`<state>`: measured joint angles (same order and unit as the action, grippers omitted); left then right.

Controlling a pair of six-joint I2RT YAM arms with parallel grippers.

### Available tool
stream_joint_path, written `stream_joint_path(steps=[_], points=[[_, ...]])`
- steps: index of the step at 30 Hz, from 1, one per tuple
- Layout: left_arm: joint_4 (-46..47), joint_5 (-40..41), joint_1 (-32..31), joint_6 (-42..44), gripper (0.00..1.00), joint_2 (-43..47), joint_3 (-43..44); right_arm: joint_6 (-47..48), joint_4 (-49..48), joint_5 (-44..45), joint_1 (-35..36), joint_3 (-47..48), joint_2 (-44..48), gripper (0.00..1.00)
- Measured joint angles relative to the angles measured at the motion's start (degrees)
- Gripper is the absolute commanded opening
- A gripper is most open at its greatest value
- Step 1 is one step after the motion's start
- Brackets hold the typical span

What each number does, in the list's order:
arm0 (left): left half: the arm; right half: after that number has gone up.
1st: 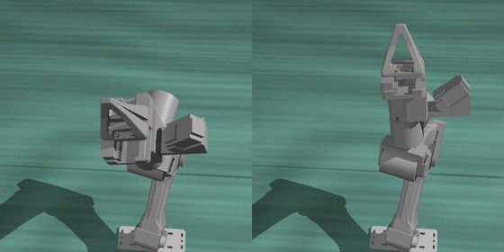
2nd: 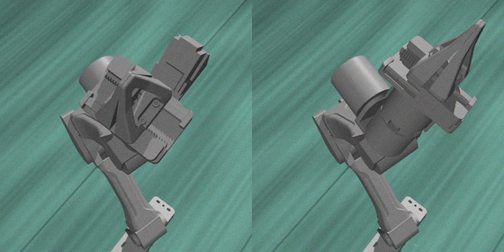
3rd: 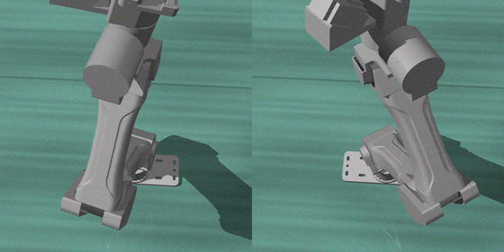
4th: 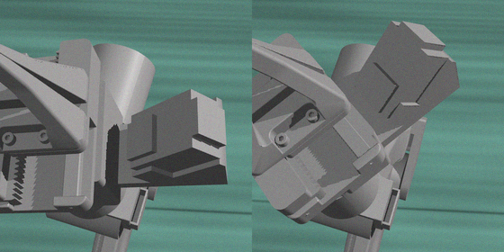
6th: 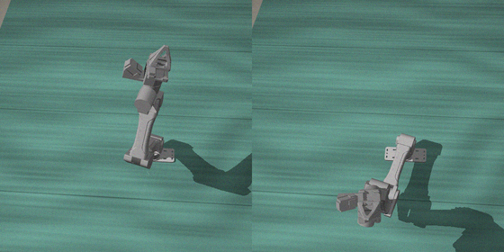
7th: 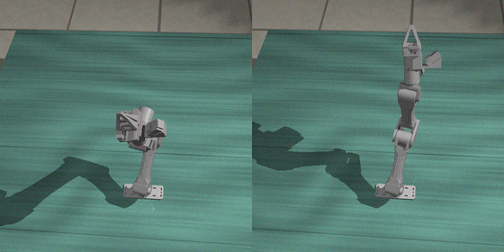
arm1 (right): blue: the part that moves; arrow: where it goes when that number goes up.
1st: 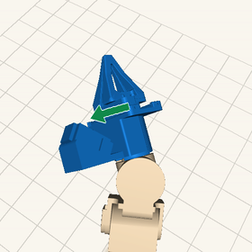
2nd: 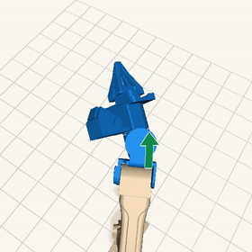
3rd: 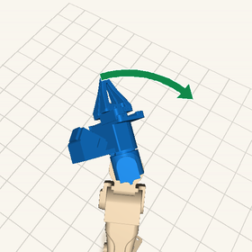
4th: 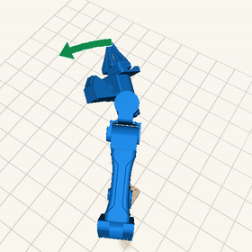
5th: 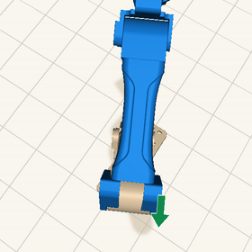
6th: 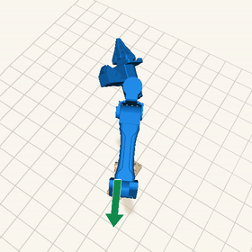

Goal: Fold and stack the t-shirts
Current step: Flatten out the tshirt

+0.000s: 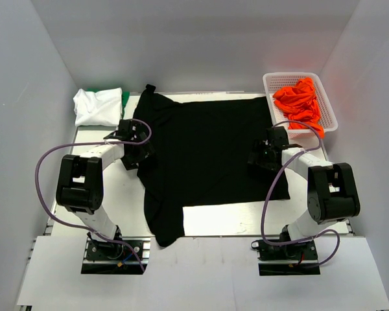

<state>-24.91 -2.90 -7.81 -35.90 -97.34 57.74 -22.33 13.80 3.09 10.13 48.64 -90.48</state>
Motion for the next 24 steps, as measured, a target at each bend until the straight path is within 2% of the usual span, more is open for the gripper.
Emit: stream_joint_path(steps=[7, 9, 10, 13, 15, 19, 24], points=[[0.63, 1.33, 1.36, -0.90, 0.98, -0.42, 0.15, 0.07, 0.00, -0.35, -1.84, 0.07, -0.22, 0.90], [0.55, 2.08, 1.55, -1.29, 0.88, -0.42, 0.15, 0.26, 0.09, -0.52, -2.29, 0.46, -0.57, 0.90], [0.22, 2.75, 1.60, -1.33, 0.77, -0.42, 0.17, 0.31, 0.13, -0.66, -2.54, 0.68, -0.74, 0.90], [-2.03, 6.45, 1.68, -1.55, 0.68, -0.68, 0.42, 0.59, 0.11, -0.87, -3.08, 0.76, -0.83, 0.90], [-3.48, 9.01, 1.46, -1.44, 0.67, -0.81, 0.61, 0.76, 0.11, -1.11, -3.34, 0.76, -0.83, 0.90], [-5.27, 11.52, 1.01, -0.96, 0.56, -1.73, 1.53, 1.16, 0.09, -1.60, -3.80, 0.76, -0.83, 0.90], [-8.22, 13.97, -0.28, 0.50, 0.54, -5.16, 5.57, 1.40, 0.04, -1.99, -4.13, 0.76, -0.83, 0.90]])
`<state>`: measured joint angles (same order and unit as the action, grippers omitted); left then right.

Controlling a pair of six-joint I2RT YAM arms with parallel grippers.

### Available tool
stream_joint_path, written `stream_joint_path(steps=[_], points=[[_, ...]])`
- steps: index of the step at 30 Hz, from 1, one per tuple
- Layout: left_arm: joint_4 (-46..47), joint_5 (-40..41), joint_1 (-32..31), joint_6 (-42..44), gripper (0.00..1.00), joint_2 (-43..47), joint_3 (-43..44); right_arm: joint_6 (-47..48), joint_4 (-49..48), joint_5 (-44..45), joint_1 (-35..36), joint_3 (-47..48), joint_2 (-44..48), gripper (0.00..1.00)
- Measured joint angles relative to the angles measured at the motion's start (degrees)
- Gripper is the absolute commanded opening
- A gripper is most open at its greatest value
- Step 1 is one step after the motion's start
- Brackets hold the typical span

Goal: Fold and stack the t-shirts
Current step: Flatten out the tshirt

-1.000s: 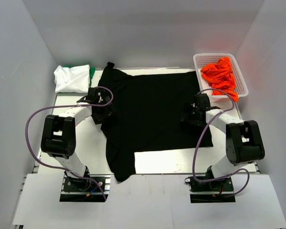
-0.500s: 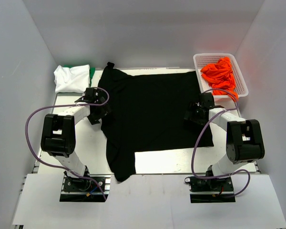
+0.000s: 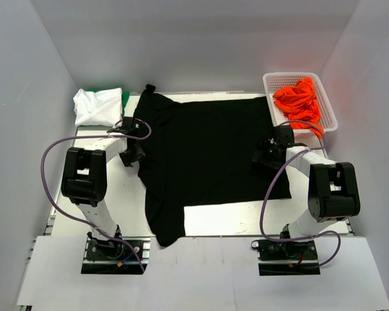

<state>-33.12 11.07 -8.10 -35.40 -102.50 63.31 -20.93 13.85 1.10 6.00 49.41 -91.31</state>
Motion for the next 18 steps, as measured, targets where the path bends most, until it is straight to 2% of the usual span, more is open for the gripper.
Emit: stream_joint_path(steps=[4, 7, 8, 9, 10, 18], points=[[-1.44, 2.40, -1.31, 0.70, 0.51, -1.27, 1.70, 0.13, 0.00, -0.02, -0.04, 0.00, 0.00, 0.90], [-1.84, 3.72, -2.38, 0.44, 0.34, -1.62, 2.10, 0.15, 0.00, -0.02, -0.04, 0.00, 0.00, 0.90], [-2.05, 4.13, -2.78, 0.28, 0.25, -1.86, 2.43, 0.15, 0.00, 0.00, -0.04, -0.02, 0.00, 0.90], [-2.23, 4.59, -3.08, 0.15, 0.03, -2.10, 2.73, 0.15, -0.02, 0.02, -0.04, 0.00, 0.00, 0.90], [-2.29, 5.11, -3.45, -0.44, 0.00, -2.25, 2.91, 0.17, -0.02, 0.02, -0.04, 0.00, 0.00, 0.90], [-6.38, 11.67, -3.85, -2.14, 0.00, -2.32, 2.97, 0.17, -0.02, 0.72, -0.22, -0.02, 0.00, 0.90]])
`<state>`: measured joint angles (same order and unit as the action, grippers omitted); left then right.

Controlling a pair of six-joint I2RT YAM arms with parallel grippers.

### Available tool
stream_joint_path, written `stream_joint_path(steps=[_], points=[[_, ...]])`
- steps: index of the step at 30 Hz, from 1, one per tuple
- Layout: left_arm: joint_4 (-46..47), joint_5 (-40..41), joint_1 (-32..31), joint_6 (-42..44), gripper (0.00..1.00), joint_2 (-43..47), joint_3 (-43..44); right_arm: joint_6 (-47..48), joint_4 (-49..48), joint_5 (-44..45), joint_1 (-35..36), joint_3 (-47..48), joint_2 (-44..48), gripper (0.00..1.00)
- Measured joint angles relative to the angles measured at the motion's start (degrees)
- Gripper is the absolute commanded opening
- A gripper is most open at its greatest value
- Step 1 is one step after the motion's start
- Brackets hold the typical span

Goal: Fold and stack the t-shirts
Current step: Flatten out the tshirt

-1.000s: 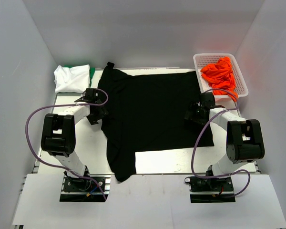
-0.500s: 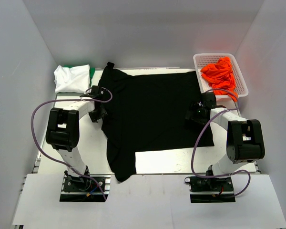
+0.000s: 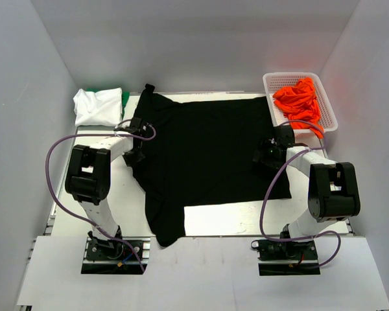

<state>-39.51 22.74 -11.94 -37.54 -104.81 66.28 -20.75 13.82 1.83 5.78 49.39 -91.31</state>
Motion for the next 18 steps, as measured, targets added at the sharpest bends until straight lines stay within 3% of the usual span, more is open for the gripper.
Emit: stream_joint_path(steps=[11, 17, 18], points=[[-4.66, 11.47, 2.73, 1.14, 0.00, -2.64, 1.07, 0.22, 0.04, 1.18, -0.68, -0.04, 0.00, 0.90], [-2.67, 12.98, 4.31, 5.90, 0.00, -3.30, 1.77, 2.14, 0.09, 0.79, -0.85, -0.04, 0.00, 0.90], [-2.19, 12.96, 4.46, 7.45, 0.04, -3.65, 2.86, 2.51, 0.11, 0.79, -0.85, -0.04, 0.02, 0.90]])
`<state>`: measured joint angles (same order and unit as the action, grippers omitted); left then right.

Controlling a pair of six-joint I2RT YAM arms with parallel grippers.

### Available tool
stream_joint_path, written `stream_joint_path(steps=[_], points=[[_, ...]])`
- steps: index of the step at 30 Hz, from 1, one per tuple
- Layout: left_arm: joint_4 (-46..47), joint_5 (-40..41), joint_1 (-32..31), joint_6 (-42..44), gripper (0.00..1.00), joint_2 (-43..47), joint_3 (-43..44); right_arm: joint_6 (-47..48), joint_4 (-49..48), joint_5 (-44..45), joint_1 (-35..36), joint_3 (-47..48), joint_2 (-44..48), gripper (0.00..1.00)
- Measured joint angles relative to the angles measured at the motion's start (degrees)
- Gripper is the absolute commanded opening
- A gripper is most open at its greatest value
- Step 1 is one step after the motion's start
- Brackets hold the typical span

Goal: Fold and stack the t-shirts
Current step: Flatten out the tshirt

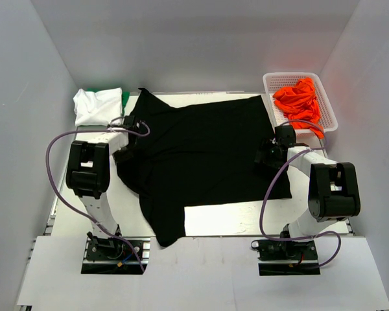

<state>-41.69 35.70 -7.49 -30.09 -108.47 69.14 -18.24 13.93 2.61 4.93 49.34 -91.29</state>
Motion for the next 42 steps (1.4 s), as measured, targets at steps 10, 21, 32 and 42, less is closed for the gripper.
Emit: stream_joint_path(steps=[10, 21, 32, 42], points=[[-5.40, -1.73, 0.28, 4.68, 1.00, 2.12, 14.91, 2.69, 1.99, -2.36, 0.02, -0.48, 4.72, 0.90], [-1.03, -30.21, -1.60, 0.52, 1.00, 24.44, -3.48, 1.16, 2.27, -5.84, -0.02, -2.80, 12.17, 0.90], [1.53, -47.84, -8.72, -1.73, 1.00, 27.50, -19.41, -2.67, 1.90, -6.51, -0.09, -10.56, 12.85, 0.90], [-18.51, -24.63, -8.79, -16.39, 1.00, 30.42, -20.24, -3.74, 1.38, -4.81, -0.11, -12.92, 15.80, 0.90]])
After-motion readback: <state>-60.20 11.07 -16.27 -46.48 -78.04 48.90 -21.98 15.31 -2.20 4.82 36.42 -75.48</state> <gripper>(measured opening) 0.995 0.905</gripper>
